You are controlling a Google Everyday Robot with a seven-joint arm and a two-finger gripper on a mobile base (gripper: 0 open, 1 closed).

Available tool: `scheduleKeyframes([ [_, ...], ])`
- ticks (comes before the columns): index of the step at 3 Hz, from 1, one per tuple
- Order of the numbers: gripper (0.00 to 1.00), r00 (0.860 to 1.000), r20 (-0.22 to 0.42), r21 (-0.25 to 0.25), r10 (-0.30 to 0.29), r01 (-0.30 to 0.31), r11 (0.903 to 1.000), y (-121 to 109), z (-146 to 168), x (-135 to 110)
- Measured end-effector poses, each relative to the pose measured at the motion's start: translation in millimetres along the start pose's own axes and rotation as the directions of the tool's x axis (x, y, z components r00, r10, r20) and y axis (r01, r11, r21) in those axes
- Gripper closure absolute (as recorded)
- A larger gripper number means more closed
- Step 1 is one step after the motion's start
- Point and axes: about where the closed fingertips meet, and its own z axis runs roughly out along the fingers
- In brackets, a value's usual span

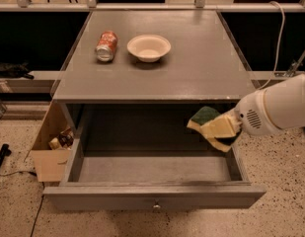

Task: Place sponge into top drawer

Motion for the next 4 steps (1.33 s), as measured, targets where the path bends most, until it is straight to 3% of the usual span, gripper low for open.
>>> scheduleKeyframes([
  [1,1.0,0.999,-0.054,-0.059,0.006,-0.009,0.9982,22.4,52.8,15.4],
  [2,1.0,0.995,-0.104,-0.113,0.004,-0.016,0.9934,35.2,138.9,8.7],
  [4,1.0,0.992,-0.12,-0.132,0.029,-0.045,0.9903,35.9,157.2,21.4],
])
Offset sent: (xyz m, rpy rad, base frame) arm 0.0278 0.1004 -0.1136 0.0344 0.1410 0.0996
